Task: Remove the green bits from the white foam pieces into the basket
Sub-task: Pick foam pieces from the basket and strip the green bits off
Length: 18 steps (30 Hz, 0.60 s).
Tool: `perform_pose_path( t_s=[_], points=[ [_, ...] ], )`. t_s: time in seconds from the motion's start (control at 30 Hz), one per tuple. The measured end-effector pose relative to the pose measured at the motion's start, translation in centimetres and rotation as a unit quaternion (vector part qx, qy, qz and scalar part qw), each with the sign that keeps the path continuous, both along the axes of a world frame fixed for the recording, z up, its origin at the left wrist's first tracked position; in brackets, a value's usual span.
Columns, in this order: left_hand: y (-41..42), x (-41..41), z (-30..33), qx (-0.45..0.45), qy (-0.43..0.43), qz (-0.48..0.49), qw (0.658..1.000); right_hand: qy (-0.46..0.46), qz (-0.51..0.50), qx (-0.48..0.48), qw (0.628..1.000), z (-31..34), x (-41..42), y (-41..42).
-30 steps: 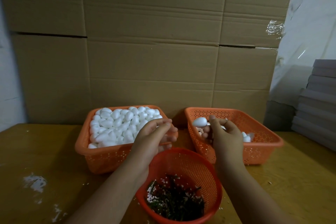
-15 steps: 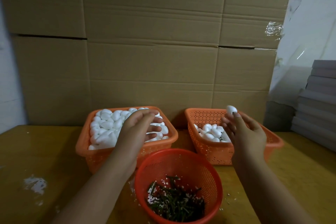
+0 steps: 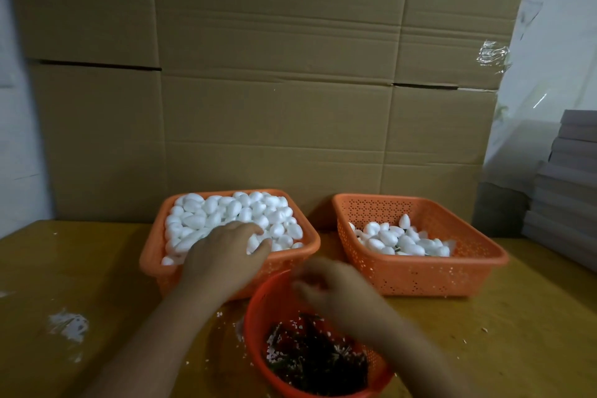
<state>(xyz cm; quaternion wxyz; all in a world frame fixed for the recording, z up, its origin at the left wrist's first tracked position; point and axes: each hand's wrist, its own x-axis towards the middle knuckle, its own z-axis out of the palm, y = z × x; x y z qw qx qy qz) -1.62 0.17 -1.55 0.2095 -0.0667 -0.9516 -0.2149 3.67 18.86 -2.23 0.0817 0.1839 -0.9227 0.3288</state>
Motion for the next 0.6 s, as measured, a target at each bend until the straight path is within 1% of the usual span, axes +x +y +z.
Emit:
perform_pose_path(
  t_s=[0.03, 0.07, 0.1, 0.13, 0.23, 0.33, 0.47, 0.6],
  points=[
    [0.1, 0.0, -0.3, -0.049, -0.01, 0.011, 0.999, 0.009, 0.033, 0.078, 0.996, -0.9, 0.1, -0.6],
    [0.1, -0.1, -0.4, -0.071, -0.017, 0.016, 0.997, 0.019, 0.059, 0.157, 0.986, -1.8, 0.3, -1.2],
    [0.1, -0.2, -0.5, -0.077, -0.028, 0.013, 0.997, 0.025, 0.07, 0.213, 0.974, -2.5, 0.4, -1.5],
    [0.0, -0.3, -0.5, -0.076, -0.039, 0.007, 0.996, 0.026, 0.069, 0.231, 0.97, -2.8, 0.4, -1.6],
    [0.0, -0.3, -0.5, -0.091, -0.056, -0.01, 0.994, 0.013, 0.075, 0.174, 0.982, -2.8, -0.1, -1.2],
    [0.2, -0.3, -0.9, -0.118, -0.036, -0.006, 0.992, -0.001, 0.089, 0.137, 0.987, -2.7, -0.6, -0.7],
    [0.0, -0.5, -1.2, -0.13, -0.011, -0.006, 0.991, 0.005, 0.093, 0.137, 0.986, -3.1, -0.7, -0.8],
    [0.0, -0.6, -1.3, -0.133, -0.018, -0.005, 0.991, 0.01, 0.094, 0.141, 0.985, -3.1, -0.7, -0.8]
  ],
)
